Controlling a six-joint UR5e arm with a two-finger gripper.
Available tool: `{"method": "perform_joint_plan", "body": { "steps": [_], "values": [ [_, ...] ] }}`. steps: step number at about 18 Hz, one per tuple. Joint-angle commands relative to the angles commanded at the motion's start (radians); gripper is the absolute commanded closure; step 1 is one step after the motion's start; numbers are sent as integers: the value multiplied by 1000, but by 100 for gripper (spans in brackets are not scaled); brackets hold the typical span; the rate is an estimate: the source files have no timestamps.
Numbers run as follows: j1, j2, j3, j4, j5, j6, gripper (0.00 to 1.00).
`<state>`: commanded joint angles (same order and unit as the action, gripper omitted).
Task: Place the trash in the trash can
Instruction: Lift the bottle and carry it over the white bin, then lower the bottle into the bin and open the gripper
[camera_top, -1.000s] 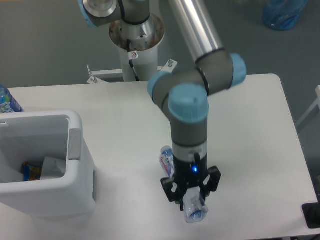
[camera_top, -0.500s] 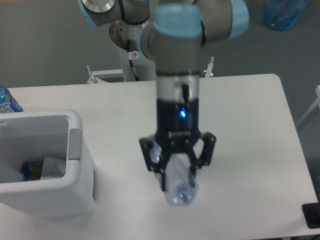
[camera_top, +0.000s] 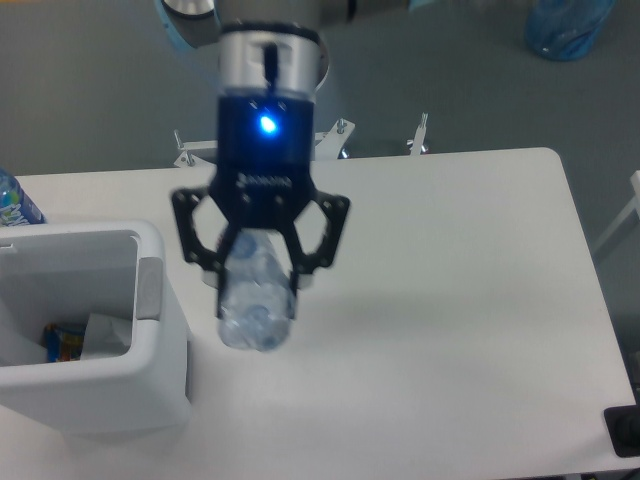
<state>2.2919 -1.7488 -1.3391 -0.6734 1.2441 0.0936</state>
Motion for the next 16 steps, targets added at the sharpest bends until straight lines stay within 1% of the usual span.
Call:
{"method": "perform_joint_plan", "body": {
  "steps": [4, 5, 8, 14, 16],
  "values": [
    [-67, -1, -9, -2, 2, -2, 41],
    [-78, -1, -20, -2, 2, 0, 41],
    [-114, -5, -23, -2, 2, 0, 41],
    [-140, -14, -20, 0, 0, 8, 41],
    [-161, -26, -12, 0, 0, 14, 41]
  ]
}}
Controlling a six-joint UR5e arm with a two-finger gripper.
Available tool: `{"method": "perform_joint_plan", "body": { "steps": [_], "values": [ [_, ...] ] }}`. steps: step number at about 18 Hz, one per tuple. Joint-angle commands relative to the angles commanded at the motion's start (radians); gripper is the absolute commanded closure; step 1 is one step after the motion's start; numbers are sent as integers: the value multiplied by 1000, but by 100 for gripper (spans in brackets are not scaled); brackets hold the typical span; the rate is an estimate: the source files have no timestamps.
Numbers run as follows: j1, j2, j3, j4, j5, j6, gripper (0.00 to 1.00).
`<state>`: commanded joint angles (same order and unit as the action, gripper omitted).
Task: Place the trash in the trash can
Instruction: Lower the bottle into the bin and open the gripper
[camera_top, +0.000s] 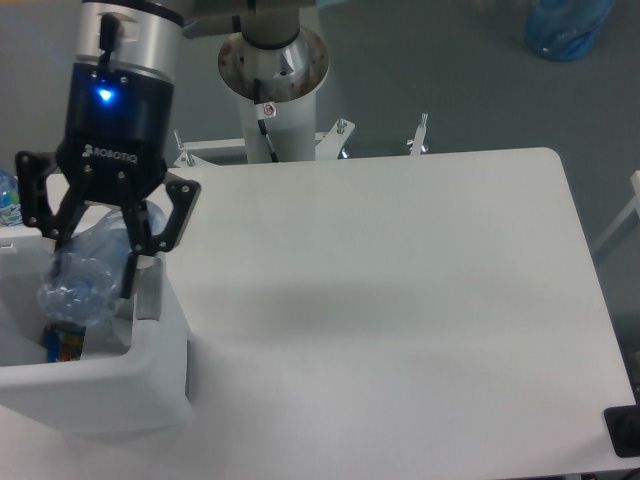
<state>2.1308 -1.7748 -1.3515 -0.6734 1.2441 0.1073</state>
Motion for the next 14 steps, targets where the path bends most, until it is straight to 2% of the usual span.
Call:
{"method": "perform_joint_plan", "body": {
  "steps": [5, 8, 14],
  "values": [
    [-34, -35, 37, 6, 0, 25, 40],
    [-48, -52, 32, 61, 2, 25, 40],
    [-63, -81, 22, 64, 2, 25, 40]
  ]
}}
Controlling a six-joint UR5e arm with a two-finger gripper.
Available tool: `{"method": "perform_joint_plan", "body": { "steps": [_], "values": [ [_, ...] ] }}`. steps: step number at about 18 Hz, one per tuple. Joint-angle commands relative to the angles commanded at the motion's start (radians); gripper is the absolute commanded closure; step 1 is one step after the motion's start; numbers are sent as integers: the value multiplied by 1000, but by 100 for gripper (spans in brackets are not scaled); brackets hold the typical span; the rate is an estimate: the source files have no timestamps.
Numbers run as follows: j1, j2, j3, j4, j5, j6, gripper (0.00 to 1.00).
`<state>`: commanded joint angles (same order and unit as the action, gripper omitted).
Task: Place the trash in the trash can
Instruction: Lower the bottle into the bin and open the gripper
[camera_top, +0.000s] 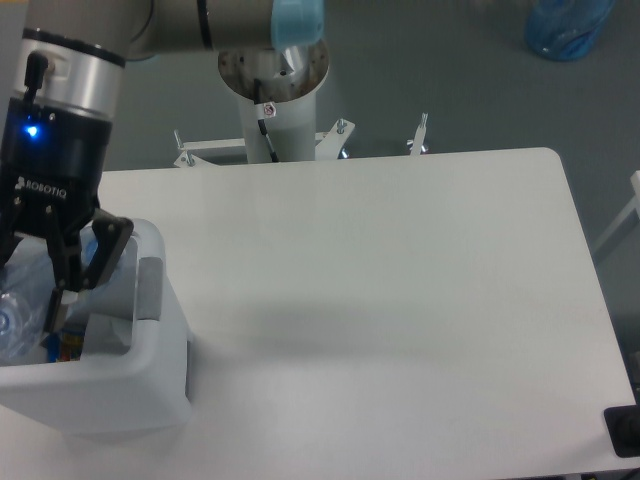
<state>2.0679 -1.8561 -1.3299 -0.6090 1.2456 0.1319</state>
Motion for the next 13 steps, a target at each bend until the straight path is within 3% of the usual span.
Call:
{"method": "perform_joint_plan", "body": {
  "steps": [10, 13],
  "values": [
    [-12, -35, -12, 0, 3, 0, 39],
    [-12, -43, -14, 0, 3, 0, 34]
  ]
}}
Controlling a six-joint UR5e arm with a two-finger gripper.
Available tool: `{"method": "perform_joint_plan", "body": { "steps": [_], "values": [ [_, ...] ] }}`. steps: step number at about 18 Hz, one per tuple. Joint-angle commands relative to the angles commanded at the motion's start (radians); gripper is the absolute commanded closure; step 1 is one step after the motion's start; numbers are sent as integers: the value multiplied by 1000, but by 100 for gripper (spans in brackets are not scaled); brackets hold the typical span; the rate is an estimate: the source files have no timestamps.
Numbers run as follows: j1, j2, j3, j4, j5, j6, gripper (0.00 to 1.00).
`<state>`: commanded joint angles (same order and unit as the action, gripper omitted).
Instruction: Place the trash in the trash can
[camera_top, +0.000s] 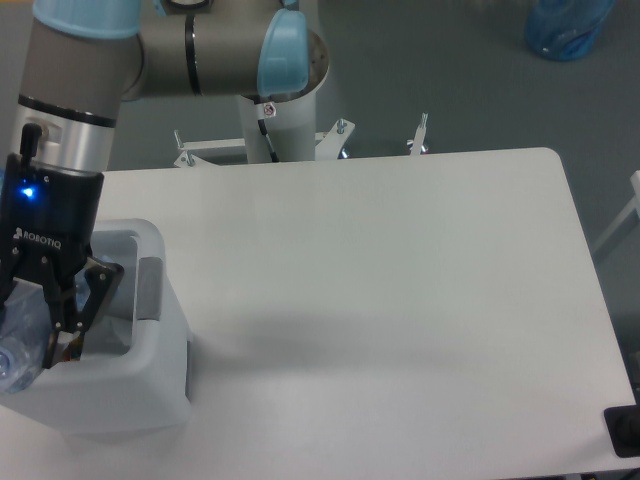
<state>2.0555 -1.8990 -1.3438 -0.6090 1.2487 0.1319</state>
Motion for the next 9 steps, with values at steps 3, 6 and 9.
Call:
{"method": "perform_joint_plan", "body": {
  "steps": [3, 6, 9],
  "values": [
    [0, -3, -12, 0, 0, 3, 27],
    [0, 0, -20, -2, 5, 24, 0],
    [12, 6, -21, -3, 5, 25, 0]
  ]
}}
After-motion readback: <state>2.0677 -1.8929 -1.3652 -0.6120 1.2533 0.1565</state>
